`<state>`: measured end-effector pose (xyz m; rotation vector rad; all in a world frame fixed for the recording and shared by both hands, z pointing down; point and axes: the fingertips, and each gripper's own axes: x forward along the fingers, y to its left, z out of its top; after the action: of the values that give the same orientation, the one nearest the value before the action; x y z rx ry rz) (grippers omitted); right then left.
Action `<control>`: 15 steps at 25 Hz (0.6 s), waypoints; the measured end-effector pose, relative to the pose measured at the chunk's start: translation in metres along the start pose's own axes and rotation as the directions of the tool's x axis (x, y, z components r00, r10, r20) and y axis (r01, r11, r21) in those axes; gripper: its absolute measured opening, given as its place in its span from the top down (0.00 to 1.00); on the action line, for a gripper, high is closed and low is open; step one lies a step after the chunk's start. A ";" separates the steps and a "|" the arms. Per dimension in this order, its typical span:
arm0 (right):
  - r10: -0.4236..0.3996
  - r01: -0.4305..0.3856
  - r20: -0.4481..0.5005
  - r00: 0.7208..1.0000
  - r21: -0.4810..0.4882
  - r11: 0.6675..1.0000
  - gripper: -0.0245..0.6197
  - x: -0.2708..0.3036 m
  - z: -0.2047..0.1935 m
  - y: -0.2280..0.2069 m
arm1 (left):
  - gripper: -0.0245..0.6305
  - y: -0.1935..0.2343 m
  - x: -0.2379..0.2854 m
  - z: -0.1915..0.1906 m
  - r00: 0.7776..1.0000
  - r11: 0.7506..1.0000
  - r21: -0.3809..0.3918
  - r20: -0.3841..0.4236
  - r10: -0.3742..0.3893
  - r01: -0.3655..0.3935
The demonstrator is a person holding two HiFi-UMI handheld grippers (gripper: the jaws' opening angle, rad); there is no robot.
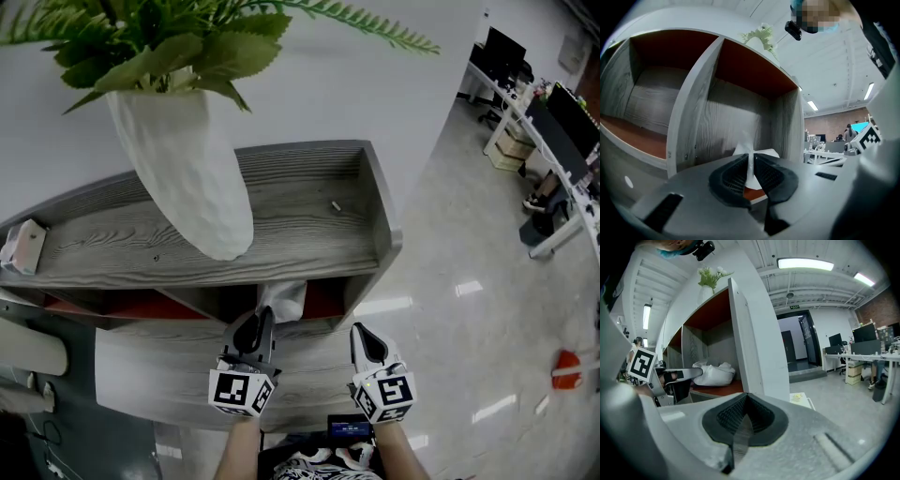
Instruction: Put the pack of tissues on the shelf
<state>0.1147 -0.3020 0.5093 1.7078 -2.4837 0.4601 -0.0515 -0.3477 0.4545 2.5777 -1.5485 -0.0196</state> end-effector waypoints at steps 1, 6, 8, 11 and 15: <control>0.000 0.000 -0.002 1.000 0.001 1.000 0.95 0.001 0.000 -0.002 | 0.92 0.001 0.002 -0.001 1.000 1.000 0.006 -0.004 0.008 -0.008; -0.009 0.009 -0.006 1.000 -0.001 1.000 0.95 0.007 0.002 -0.010 | 0.91 0.007 0.009 -0.006 0.999 0.998 0.040 -0.024 0.039 -0.038; -0.013 0.013 -0.007 1.000 0.000 1.000 0.95 0.009 0.002 -0.012 | 0.91 0.007 0.012 -0.007 0.999 0.998 0.048 -0.030 0.041 -0.040; -0.018 0.018 -0.009 1.000 0.005 1.000 0.95 0.011 0.001 -0.015 | 0.91 0.008 0.014 -0.010 0.999 0.998 0.050 -0.030 0.039 -0.038; -0.019 0.019 -0.014 1.000 0.010 1.000 0.95 0.011 -0.002 -0.013 | 0.91 0.007 0.013 -0.011 0.999 0.998 0.047 -0.031 0.030 -0.029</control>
<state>0.1225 -0.3161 0.5165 1.7249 -2.4575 0.4821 -0.0506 -0.3614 0.4669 2.5763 -1.5942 0.0606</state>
